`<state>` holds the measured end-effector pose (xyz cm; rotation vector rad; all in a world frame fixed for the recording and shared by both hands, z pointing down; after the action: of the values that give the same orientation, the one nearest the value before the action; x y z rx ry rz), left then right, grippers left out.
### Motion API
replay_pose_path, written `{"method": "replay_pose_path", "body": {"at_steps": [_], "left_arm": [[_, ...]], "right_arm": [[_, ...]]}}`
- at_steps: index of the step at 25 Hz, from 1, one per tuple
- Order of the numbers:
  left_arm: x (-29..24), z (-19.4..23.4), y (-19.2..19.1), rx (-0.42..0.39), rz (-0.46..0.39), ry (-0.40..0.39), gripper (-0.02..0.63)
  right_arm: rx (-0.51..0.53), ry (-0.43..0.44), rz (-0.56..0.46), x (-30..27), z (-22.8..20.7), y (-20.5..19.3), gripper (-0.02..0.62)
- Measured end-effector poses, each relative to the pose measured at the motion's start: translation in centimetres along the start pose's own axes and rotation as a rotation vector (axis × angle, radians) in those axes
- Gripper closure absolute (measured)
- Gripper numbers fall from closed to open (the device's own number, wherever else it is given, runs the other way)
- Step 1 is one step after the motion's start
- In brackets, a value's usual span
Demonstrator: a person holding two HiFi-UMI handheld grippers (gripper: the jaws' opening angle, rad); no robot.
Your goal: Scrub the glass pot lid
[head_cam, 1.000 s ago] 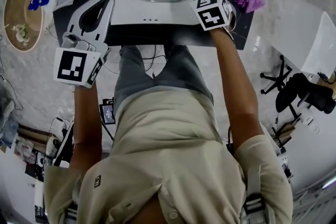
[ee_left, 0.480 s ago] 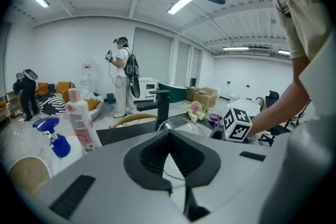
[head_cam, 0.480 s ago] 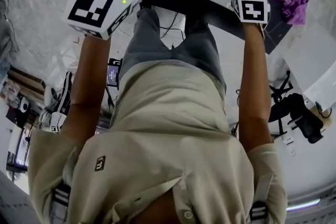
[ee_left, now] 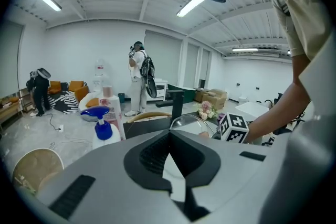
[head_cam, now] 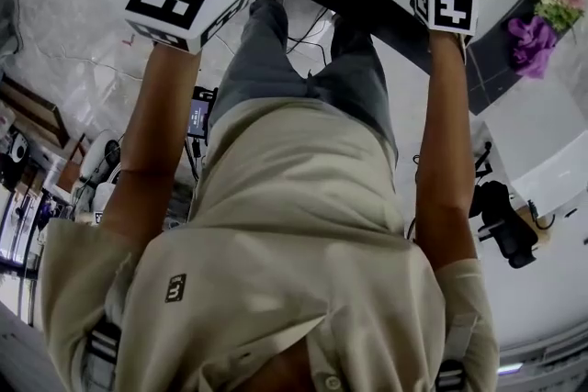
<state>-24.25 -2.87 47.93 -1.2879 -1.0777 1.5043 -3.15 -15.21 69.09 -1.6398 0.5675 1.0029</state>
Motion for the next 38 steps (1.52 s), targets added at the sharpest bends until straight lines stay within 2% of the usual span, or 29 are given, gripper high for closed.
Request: {"method": "replay_pose_path", "body": {"at_steps": [5, 10, 15, 21, 26, 32, 38], "left_arm": [[2.1, 1.9, 0.0, 0.009, -0.006, 0.026, 0.591], [3.3, 3.2, 0.5, 0.014, -0.027, 0.049, 0.591], [4.2, 3.8, 1.8, 0.004, -0.053, 0.064, 0.591], [4.8, 3.6, 3.8, -0.006, -0.071, 0.065, 0.591], [4.4, 3.1, 5.5, -0.028, -0.083, 0.031, 0.591], [4.6, 1.7, 9.6, -0.065, -0.086, 0.012, 0.591], [3.8, -1.7, 12.7, -0.113, -0.094, -0.051, 0.591]], "right_arm": [[0.008, 0.032, -0.002, -2.1, 2.9, 2.2, 0.497], [0.031, 0.054, -0.022, -3.9, 4.0, 5.8, 0.499], [0.071, 0.048, -0.047, -4.7, 3.5, 9.4, 0.499], [0.078, 0.040, -0.032, -4.3, 2.6, 10.9, 0.499], [0.075, 0.021, -0.105, -1.2, 2.2, 13.0, 0.500], [0.066, 0.002, -0.276, 6.1, 2.7, 18.0, 0.503], [-0.036, -0.005, -0.378, 13.3, 1.3, 17.8, 0.503]]}}
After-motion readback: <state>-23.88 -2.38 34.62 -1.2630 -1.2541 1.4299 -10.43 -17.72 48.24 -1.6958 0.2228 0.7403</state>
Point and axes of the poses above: the fingertips, and each gripper's own axes: x backward along the fingers, z to its left, y out of its top, the point moved 4 cm from there along x, backward along the fingers, and after that the axes turned 12 degrees about -z, right-handed, at the moved point
